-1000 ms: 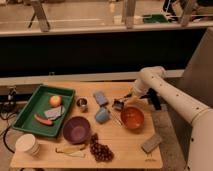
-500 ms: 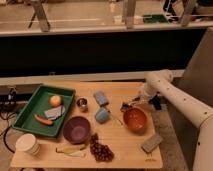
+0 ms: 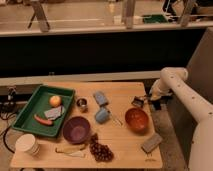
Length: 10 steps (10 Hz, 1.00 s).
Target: Wipe table surface with brush
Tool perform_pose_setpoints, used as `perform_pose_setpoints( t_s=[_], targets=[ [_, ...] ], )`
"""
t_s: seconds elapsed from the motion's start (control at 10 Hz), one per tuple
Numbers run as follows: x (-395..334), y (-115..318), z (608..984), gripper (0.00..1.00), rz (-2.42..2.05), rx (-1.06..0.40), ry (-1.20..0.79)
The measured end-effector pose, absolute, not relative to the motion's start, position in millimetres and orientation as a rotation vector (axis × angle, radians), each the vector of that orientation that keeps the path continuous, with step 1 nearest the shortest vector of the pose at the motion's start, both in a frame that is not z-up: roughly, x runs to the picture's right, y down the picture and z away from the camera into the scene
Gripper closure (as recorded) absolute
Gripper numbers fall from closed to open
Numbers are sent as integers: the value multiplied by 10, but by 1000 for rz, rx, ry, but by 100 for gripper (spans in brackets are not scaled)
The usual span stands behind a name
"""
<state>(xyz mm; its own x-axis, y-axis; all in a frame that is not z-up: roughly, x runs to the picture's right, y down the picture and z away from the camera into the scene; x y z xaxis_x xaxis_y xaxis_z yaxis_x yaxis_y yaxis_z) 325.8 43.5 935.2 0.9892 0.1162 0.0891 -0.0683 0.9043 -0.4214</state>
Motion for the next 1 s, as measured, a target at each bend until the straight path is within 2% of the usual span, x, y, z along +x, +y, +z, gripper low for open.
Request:
perform_pose_setpoints(
  t_s=[0.3,0.6,1.0],
  targets=[
    [3001,189,9532,100,114,-417,-93],
    [2395,66,9639,100,99,-417,-106],
    [1839,160,9501,100,-14,-424,-207]
  ],
)
